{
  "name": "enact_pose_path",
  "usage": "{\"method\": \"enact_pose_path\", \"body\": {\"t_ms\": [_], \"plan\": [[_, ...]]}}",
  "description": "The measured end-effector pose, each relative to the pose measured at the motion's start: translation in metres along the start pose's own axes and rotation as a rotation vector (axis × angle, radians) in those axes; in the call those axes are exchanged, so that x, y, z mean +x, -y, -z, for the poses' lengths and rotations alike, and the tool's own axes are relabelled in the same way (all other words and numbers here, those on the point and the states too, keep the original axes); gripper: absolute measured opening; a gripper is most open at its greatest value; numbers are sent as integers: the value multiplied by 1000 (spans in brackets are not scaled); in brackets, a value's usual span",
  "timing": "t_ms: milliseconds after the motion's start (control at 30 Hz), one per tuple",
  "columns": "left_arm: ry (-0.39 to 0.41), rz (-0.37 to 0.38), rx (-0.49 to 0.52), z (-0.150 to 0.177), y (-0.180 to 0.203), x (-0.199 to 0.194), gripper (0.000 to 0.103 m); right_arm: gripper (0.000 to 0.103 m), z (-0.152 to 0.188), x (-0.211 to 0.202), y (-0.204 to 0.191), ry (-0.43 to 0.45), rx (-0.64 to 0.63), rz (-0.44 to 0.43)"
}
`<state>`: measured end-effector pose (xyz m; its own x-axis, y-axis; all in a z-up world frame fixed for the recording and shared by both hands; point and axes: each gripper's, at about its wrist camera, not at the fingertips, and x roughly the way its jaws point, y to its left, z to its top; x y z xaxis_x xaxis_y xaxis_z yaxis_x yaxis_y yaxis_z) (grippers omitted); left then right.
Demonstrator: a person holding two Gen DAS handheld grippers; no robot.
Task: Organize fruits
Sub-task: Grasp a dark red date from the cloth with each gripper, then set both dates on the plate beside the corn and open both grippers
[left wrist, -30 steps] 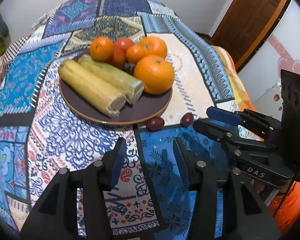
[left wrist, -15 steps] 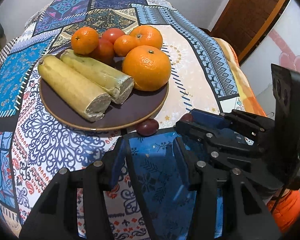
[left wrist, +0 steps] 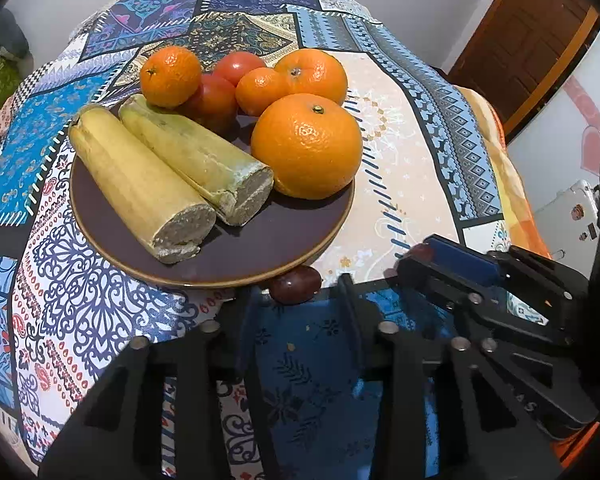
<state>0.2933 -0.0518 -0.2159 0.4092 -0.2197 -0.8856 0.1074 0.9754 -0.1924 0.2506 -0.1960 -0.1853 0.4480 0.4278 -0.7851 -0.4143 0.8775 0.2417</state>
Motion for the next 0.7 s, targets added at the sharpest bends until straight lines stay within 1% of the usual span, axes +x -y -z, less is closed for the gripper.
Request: {"method": "enact_pose_path", "body": {"t_ms": [33,233,400,567,700], "plan": [[-2,-2,1,-1,0,1,25,23,0,-1,1,3,6,-1],[-6,8,12,0,0,-1,25,23,-2,-6,1,14,15,-7],[0,23,22,10,-4,-16,25,23,-8,-10,-7,28,2,-16],[39,24,10,14,-18,-41,25,23,-14,-11,-15,39,-14,-28],[90,14,-3,9,-29,-62,25,23,-21,-10,-24,50,-25,-42]]}}
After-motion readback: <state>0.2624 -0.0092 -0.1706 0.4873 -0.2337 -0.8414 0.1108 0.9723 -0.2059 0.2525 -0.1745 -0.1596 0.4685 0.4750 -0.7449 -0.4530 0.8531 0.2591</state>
